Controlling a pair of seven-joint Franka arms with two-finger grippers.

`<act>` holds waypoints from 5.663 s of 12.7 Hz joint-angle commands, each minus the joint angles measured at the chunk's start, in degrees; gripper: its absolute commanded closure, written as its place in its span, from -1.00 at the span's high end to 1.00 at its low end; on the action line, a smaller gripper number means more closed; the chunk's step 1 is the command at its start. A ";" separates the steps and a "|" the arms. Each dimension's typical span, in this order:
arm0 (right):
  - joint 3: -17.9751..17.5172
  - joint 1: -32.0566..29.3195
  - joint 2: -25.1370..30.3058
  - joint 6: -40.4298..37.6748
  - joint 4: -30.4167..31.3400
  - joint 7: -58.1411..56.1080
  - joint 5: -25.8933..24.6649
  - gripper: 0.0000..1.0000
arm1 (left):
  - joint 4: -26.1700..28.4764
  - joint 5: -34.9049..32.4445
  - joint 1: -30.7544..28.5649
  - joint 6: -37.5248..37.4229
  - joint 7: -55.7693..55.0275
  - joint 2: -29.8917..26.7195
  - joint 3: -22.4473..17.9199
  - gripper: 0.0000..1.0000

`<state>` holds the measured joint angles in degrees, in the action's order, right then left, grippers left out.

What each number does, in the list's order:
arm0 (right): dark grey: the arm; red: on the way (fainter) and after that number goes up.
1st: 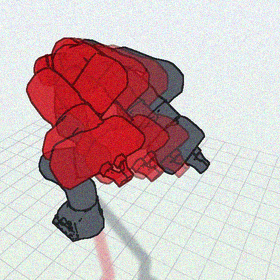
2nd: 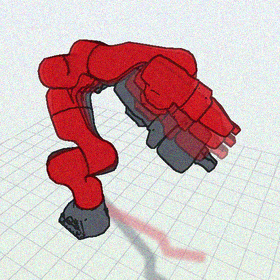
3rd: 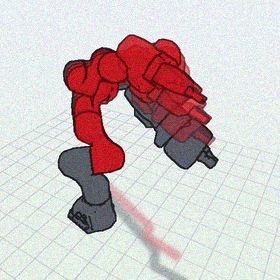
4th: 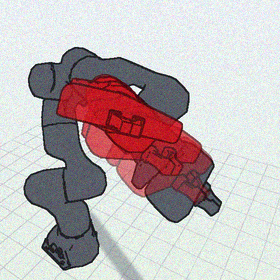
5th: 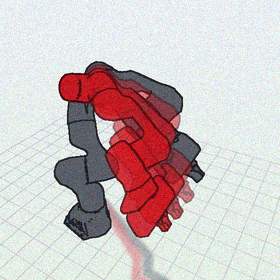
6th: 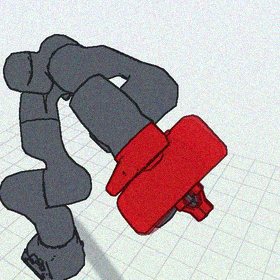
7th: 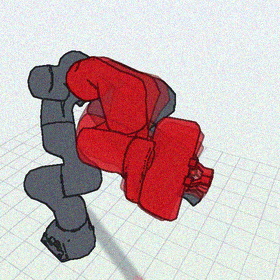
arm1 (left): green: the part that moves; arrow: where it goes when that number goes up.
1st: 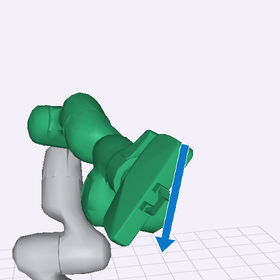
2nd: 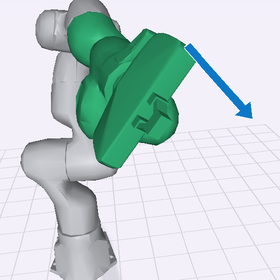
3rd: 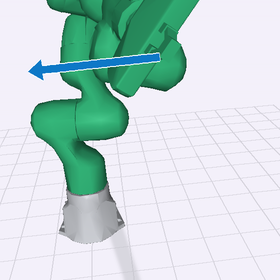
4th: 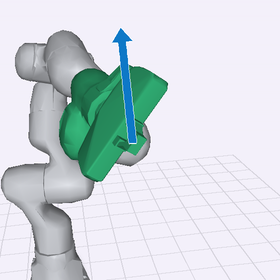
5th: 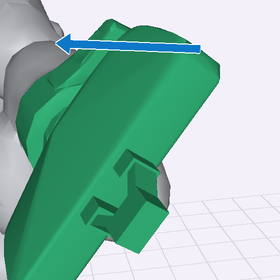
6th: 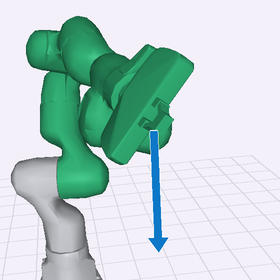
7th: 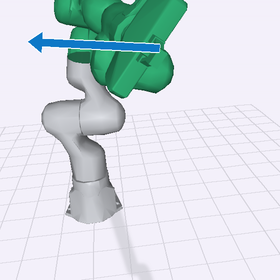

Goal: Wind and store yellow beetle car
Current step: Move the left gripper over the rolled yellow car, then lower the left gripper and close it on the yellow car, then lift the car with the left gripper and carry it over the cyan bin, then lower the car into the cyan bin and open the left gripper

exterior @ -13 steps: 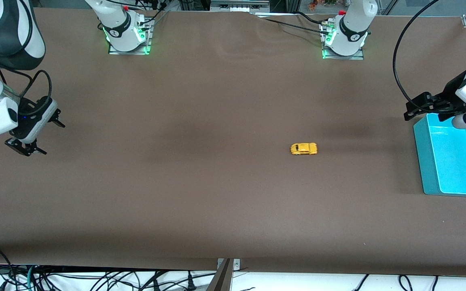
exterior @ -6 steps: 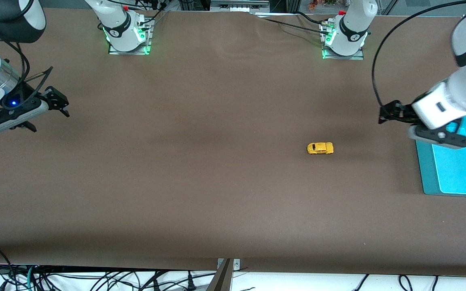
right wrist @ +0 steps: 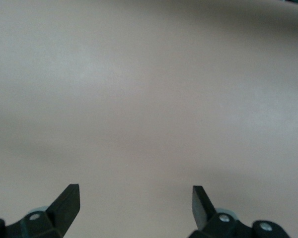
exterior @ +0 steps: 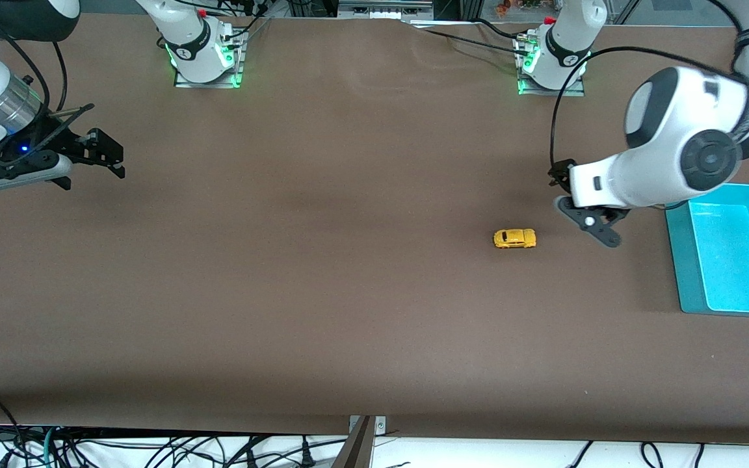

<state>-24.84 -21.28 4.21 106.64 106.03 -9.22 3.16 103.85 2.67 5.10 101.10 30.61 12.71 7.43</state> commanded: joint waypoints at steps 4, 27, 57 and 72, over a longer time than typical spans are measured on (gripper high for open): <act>0.15 -0.25 1.15 -2.14 -0.21 1.22 0.88 1.00 | 17.16 -8.37 0.62 20.68 18.41 -1.46 4.78 1.00; 0.67 -0.25 0.97 -2.14 -0.04 -2.38 0.27 1.00 | 23.68 -17.62 0.09 51.75 29.50 10.58 5.05 -0.30; 0.67 -0.25 1.15 -2.22 -0.04 -3.62 0.09 1.00 | 5.51 4.79 -25.74 22.92 102.70 7.48 -21.40 -0.83; 0.67 -0.25 0.97 -2.22 -0.12 -3.70 0.09 1.00 | 0.83 12.61 -24.79 37.77 102.63 23.84 -20.35 -0.72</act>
<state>-24.28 -21.39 4.35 105.27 106.03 -11.97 3.14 106.10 12.55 -20.24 138.13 132.06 34.43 -12.65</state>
